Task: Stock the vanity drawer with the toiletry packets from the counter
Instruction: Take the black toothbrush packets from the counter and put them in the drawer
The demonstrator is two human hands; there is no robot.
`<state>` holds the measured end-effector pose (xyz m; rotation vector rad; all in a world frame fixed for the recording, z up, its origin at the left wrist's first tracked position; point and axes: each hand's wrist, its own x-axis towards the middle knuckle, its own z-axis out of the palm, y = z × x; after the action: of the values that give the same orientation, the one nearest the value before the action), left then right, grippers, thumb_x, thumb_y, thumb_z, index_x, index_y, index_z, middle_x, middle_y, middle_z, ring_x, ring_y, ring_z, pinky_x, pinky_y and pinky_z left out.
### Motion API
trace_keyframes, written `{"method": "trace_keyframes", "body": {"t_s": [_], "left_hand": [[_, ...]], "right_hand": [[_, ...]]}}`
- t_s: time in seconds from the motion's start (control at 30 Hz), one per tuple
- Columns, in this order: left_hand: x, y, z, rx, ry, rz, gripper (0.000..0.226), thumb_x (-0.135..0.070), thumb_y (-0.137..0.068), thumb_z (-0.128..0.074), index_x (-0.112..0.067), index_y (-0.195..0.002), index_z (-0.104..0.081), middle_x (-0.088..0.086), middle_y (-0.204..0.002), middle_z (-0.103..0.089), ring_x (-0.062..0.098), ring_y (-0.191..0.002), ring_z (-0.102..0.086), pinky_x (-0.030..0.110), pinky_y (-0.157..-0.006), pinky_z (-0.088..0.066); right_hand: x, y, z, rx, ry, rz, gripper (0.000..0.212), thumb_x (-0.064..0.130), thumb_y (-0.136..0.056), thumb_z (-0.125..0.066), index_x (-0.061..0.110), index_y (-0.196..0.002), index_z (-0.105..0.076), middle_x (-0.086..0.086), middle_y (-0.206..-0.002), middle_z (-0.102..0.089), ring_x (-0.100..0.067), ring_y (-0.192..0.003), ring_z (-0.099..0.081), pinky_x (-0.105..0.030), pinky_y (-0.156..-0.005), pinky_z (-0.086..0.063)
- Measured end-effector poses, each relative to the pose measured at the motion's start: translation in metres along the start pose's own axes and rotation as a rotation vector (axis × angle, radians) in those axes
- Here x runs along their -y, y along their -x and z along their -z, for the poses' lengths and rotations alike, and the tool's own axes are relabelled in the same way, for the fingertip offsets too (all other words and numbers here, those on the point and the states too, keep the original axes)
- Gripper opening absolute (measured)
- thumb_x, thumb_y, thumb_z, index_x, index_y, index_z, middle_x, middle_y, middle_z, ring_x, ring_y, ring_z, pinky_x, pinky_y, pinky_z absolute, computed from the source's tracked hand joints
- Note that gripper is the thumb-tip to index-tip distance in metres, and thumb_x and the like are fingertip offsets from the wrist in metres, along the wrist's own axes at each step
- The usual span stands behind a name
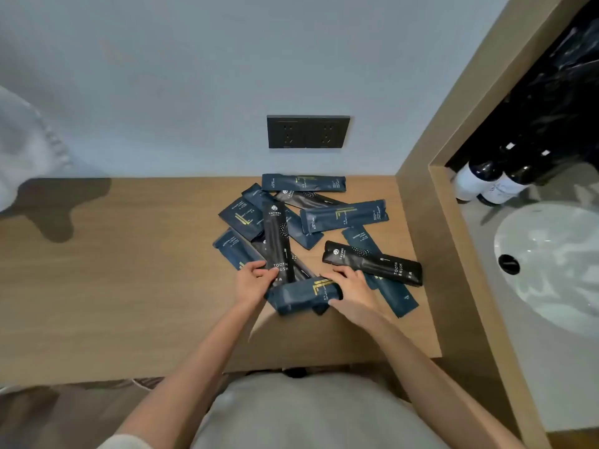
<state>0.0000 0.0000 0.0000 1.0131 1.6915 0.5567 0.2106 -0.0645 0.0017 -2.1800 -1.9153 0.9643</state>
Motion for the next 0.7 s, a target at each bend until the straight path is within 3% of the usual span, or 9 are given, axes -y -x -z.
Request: {"method": "trace_keyframes", "body": {"t_s": [0.1, 0.23, 0.3, 0.43, 0.53, 0.7], "left_hand": [[-0.003, -0.004, -0.003, -0.003, 0.005, 0.054, 0.042, -0.015, -0.081, -0.072, 0.001, -0.117, -0.059, -0.005, -0.066, -0.057, 0.001, -0.061, -0.053, 0.008, -0.055, -0.041], [-0.010, 0.001, -0.001, 0.040, 0.120, 0.104, 0.018, -0.003, -0.087, -0.063, 0.001, -0.105, -0.062, -0.006, -0.053, -0.059, -0.006, -0.041, -0.056, 0.004, -0.042, -0.040], [-0.009, 0.004, 0.005, 0.085, 0.206, 0.134, 0.017, 0.002, -0.091, -0.055, 0.006, -0.106, -0.062, -0.008, -0.044, -0.062, -0.003, -0.037, -0.055, 0.010, -0.041, -0.045], [-0.006, 0.007, 0.027, 0.125, 0.297, 0.168, 0.012, 0.001, -0.093, -0.051, -0.005, -0.089, -0.061, -0.014, -0.042, -0.062, -0.004, -0.037, -0.056, 0.008, -0.040, -0.043], [0.004, 0.004, 0.043, 0.163, 0.362, 0.196, 0.013, -0.005, -0.092, -0.055, -0.006, -0.103, -0.061, -0.011, -0.052, -0.067, -0.001, -0.043, -0.060, 0.011, -0.045, -0.048], [0.016, 0.007, 0.063, 0.175, 0.446, 0.159, 0.010, -0.003, -0.092, -0.053, -0.007, -0.099, -0.060, -0.004, -0.060, -0.072, 0.006, -0.050, -0.066, 0.017, -0.050, -0.055]], "right_hand": [[-0.004, 0.000, 0.002, 0.012, -0.019, -0.006, 0.062, 0.021, -0.083, -0.068, 0.037, -0.137, -0.044, 0.009, -0.139, -0.037, -0.016, -0.130, -0.032, -0.035, -0.102, -0.039], [-0.010, 0.001, 0.001, 0.011, 0.003, 0.042, 0.062, 0.022, -0.086, -0.065, 0.035, -0.141, -0.041, 0.008, -0.144, -0.035, -0.017, -0.133, -0.030, -0.035, -0.103, -0.037], [-0.012, 0.002, 0.005, 0.036, -0.032, 0.052, 0.061, 0.024, -0.087, -0.063, 0.037, -0.142, -0.040, 0.011, -0.148, -0.032, -0.016, -0.134, -0.030, -0.035, -0.104, -0.037], [-0.020, 0.003, 0.021, -0.128, -0.154, 0.016, 0.050, 0.026, -0.092, -0.058, 0.035, -0.139, -0.045, 0.014, -0.148, -0.036, -0.012, -0.135, -0.035, -0.040, -0.110, -0.036], [-0.037, -0.002, 0.034, -0.278, -0.062, -0.022, 0.051, 0.019, -0.091, -0.059, 0.026, -0.140, -0.046, 0.005, -0.144, -0.046, -0.018, -0.133, -0.036, -0.039, -0.110, -0.034], [-0.055, -0.021, 0.050, -0.193, 0.141, -0.146, 0.057, 0.021, -0.090, -0.061, 0.025, -0.143, -0.041, 0.000, -0.138, -0.054, -0.027, -0.121, -0.044, -0.043, -0.099, -0.041]]}}
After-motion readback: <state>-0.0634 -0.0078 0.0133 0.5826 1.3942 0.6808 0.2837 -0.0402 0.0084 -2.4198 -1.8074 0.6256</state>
